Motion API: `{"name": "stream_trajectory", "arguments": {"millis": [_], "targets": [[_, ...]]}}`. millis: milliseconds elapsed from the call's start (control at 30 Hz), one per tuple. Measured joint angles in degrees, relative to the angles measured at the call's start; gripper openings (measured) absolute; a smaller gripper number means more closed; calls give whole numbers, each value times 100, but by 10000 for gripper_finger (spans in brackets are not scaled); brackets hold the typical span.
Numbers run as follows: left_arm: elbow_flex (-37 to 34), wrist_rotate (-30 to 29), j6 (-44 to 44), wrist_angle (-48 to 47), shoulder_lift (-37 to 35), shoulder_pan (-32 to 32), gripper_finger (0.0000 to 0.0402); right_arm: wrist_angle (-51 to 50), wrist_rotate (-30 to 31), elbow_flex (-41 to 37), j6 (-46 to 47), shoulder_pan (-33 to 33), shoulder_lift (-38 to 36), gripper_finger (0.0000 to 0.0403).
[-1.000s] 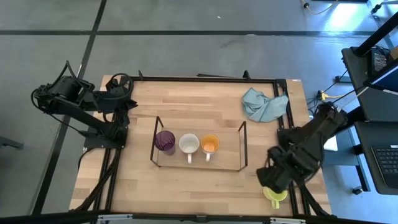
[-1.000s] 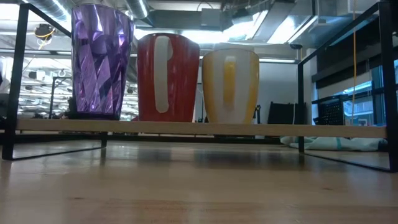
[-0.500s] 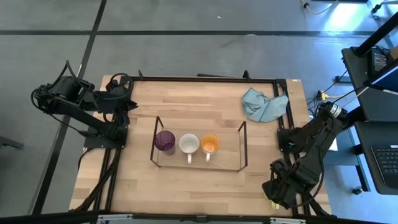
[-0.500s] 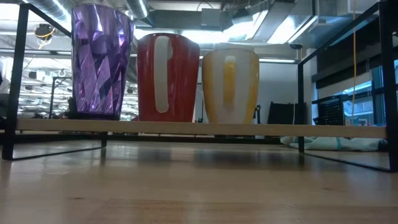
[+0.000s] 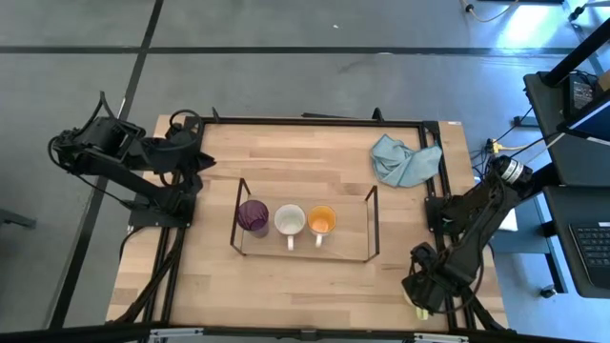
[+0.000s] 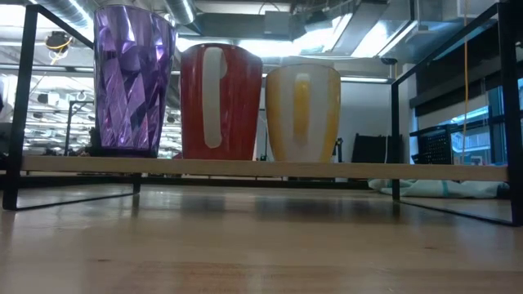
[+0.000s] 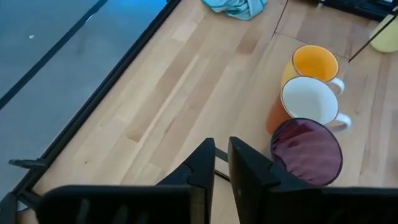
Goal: Stack small to large cups/mugs on shelf
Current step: Put the light green mug on the shelf
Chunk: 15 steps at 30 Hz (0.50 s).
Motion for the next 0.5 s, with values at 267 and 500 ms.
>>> {"name": "stream_trajectory", "arguments": {"millis": [267,500], "targets": [[0,-2,-126,-2,28,4,41,84,-5,-202,-136,168,0,117],[0,-43,-141,-4,45,4,41,181,-5,-202,-142,195,-58,51]]}}
